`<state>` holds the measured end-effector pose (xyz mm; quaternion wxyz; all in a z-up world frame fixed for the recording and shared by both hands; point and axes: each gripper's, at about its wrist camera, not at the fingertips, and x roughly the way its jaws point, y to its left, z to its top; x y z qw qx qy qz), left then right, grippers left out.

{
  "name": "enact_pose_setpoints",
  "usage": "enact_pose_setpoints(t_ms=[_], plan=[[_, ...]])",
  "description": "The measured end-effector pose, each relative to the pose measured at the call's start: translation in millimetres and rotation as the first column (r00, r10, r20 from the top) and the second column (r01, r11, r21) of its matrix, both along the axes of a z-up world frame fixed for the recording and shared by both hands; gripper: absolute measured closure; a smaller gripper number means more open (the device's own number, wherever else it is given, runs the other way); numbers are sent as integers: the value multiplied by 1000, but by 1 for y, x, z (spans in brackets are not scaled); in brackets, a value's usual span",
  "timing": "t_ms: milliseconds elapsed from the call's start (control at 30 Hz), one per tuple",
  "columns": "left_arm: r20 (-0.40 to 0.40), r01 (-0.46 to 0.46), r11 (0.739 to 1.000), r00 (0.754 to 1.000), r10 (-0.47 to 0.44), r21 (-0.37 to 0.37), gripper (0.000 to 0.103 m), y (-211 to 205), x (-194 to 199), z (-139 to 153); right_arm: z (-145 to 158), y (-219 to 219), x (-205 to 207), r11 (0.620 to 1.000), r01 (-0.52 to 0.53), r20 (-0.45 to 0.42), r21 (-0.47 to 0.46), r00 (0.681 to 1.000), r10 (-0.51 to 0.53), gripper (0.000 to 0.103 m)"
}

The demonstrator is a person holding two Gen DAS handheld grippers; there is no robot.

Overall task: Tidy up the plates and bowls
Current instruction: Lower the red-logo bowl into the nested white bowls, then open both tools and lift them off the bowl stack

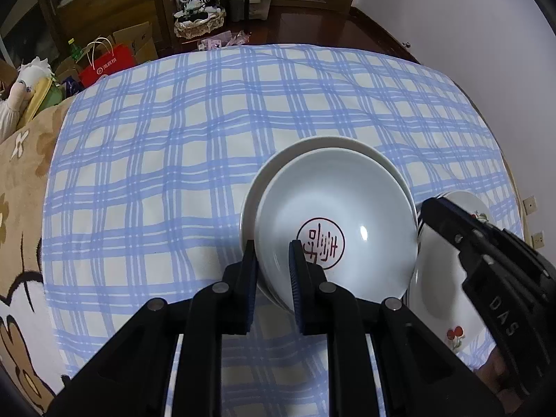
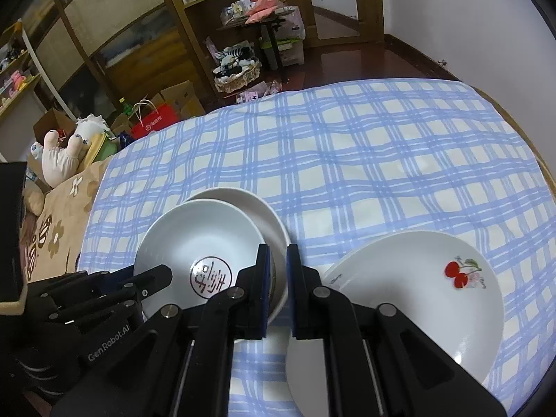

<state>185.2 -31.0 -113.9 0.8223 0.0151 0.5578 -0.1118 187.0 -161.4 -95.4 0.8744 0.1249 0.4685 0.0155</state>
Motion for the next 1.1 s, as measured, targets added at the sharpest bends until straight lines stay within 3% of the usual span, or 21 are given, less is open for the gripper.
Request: enact_pose_setpoints(t_ms=[200,267,333,433,533,733,1100], plan=[[32,8,1000,999,-7,-15,81,5,-6,12,12,-3,-7,1000,4,10,-20,1000,-4,90],[50,9,1000,999,-8,-21,64,11,-9,18,16,-4,-9,1000,9,13,-27,1000,-8,74],[70,-3,1000,998,4,-13,50,16,-9,22,21,-5,-13,999,18,29,-41,999,-17,49],[110,-12,1000,994,11,9,46,20,-12,29,28,-7,-19,998,33,55,-54,998,-30,40],[118,-14,1000,993,13,8,24,22,-11,33,31,-12,-21,998,40,60,-43,998,-37,27],[141,-34,999,990,29,31,16,28,-10,39,32,-20,-24,998,49,62,-35,997,-47,3],[82,-78,997,994,76,29,15,45,0,31,25,-32,-21,997,64,64,-49,996,-61,0]])
